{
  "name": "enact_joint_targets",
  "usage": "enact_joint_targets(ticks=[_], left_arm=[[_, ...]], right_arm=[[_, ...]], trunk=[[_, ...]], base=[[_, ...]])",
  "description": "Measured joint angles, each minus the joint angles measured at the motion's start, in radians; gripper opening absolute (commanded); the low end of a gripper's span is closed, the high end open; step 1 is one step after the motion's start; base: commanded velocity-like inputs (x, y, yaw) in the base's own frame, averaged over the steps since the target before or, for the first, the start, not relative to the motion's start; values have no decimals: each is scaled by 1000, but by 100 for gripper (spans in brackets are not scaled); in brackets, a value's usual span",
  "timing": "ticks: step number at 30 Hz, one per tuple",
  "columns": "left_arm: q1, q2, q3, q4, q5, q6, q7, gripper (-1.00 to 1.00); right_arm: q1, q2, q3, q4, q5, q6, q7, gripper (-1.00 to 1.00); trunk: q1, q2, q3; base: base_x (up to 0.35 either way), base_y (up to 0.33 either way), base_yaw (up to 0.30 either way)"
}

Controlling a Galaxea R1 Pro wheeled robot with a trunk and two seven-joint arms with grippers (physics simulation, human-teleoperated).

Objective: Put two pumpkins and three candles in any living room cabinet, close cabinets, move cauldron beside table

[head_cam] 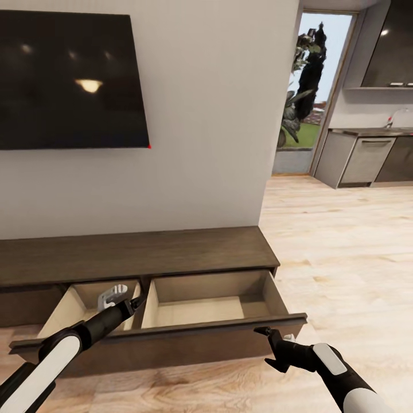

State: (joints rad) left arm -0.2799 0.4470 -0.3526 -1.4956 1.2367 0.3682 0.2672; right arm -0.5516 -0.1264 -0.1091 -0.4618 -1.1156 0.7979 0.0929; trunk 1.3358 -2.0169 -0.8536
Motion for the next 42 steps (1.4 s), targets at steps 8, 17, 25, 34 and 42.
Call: enact_joint_targets(ticks=[8, 17, 25, 34, 42], left_arm=[[0, 0, 1, 0, -2, 0, 6, 100], [0, 0, 6, 3, -3, 0, 80, 100], [0, -2, 5, 3, -11, -14, 280, 100], [0, -3, 4, 2, -16, -16, 296, 100], [0, -3, 2, 2, -15, -15, 295, 100]], right_arm=[[0, 1, 0, 0, 0, -1, 1, 100], [0, 1, 1, 0, 0, -1, 1, 100], [0, 1, 2, 1, 0, -1, 1, 100], [0, 1, 2, 1, 0, -1, 1, 100], [0, 0, 2, 2, -1, -1, -5, 100]], trunk=[[-31, 56, 25], [-65, 119, 53], [-96, 175, 78], [-130, 238, 107], [-161, 294, 132]], base=[[0, 0, 0], [0, 0, 0], [0, 0, 0], [0, 0, 0], [0, 0, 0]])
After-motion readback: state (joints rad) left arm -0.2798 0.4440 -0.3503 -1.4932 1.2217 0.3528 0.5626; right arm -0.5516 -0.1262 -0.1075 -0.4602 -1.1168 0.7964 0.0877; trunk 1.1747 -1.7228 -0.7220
